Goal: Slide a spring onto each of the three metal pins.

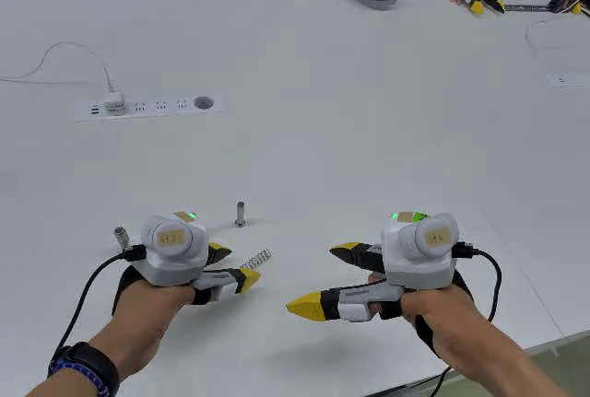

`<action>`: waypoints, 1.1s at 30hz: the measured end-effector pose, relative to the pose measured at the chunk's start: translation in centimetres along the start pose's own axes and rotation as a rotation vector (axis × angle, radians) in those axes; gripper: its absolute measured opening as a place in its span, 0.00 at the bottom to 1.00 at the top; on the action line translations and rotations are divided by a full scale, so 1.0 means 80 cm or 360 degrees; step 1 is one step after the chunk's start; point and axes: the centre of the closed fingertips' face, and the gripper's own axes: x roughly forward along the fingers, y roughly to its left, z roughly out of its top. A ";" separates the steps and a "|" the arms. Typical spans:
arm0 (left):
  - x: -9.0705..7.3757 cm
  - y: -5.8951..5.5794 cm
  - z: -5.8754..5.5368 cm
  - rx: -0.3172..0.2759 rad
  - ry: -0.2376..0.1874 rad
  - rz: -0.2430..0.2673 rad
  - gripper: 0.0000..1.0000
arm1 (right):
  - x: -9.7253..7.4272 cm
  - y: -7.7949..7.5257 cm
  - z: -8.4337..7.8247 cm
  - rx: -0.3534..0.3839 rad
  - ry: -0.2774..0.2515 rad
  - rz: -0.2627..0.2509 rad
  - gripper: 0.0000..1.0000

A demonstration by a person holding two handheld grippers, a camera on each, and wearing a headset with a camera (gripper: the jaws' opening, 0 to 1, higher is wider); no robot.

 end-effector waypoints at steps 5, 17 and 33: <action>0.007 0.000 -0.004 0.0021 0.0025 0.0022 0.32 | -0.002 -0.002 -0.005 0.0009 0.0009 0.0000 0.80; 0.022 0.008 -0.011 0.0213 0.0107 0.0122 0.15 | -0.005 -0.007 -0.009 0.0018 0.0015 -0.0011 0.81; -0.007 0.014 -0.029 0.0061 0.0114 0.0184 0.10 | -0.004 -0.002 -0.010 0.0018 0.0023 -0.0009 0.81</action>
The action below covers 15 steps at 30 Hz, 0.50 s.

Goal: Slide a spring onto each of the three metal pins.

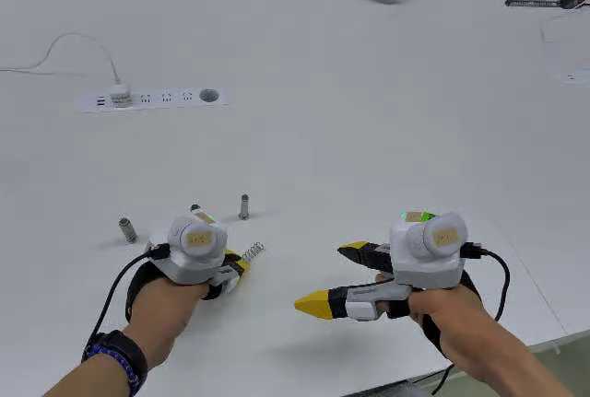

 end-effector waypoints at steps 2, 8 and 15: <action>-0.004 0.003 -0.005 -0.0014 -0.0001 0.0012 0.10 | 0.001 0.001 -0.001 -0.0005 0.0007 0.0002 0.81; -0.018 0.010 -0.019 -0.0062 -0.0005 0.0038 0.10 | 0.001 0.005 -0.002 -0.0001 0.0008 0.0004 0.81; -0.037 0.013 -0.035 -0.0104 -0.0014 0.0067 0.10 | 0.003 0.012 -0.006 -0.0008 0.0024 0.0018 0.81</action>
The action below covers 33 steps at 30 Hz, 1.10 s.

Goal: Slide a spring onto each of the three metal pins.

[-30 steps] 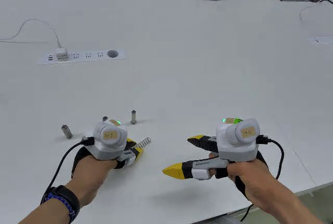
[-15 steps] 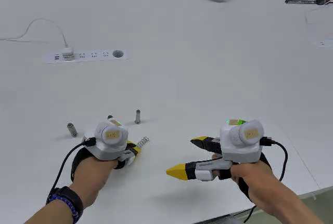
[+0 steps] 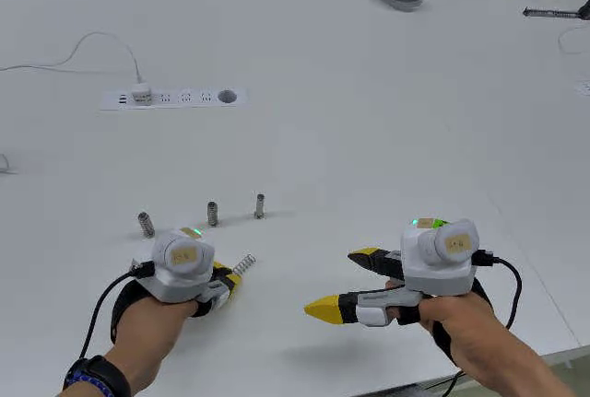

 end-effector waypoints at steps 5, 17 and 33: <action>-0.014 0.006 -0.010 -0.0047 -0.0013 0.0024 0.10 | 0.004 0.004 -0.003 0.0001 0.0012 0.0013 0.81; -0.045 0.016 -0.035 -0.0120 -0.0026 0.0083 0.10 | 0.019 0.017 -0.002 -0.0007 0.0037 0.0073 0.81; -0.088 0.037 -0.041 -0.0196 -0.0096 0.0146 0.10 | 0.042 0.040 0.006 -0.0005 0.0043 0.0173 0.79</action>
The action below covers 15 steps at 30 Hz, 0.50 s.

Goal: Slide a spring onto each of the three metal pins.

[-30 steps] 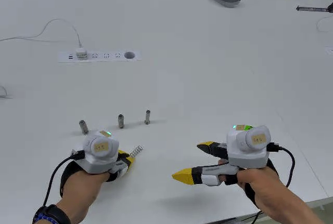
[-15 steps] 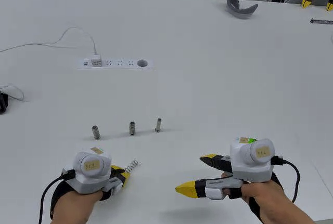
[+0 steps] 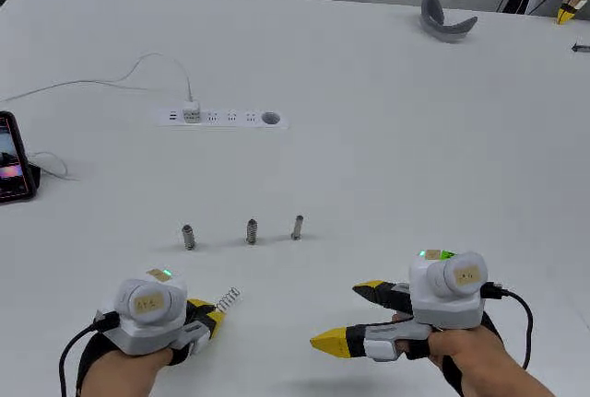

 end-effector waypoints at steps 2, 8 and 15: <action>-0.005 0.001 0.002 -0.0001 -0.0009 0.0004 0.10 | 0.002 0.002 0.001 -0.0005 0.0003 0.0010 0.79; -0.020 0.004 0.007 0.0023 -0.0035 0.0013 0.10 | 0.008 0.006 0.007 0.0000 -0.0008 0.0028 0.79; -0.032 0.003 0.015 0.0043 -0.0064 0.0001 0.10 | 0.019 0.015 0.012 -0.0007 -0.0013 0.0059 0.78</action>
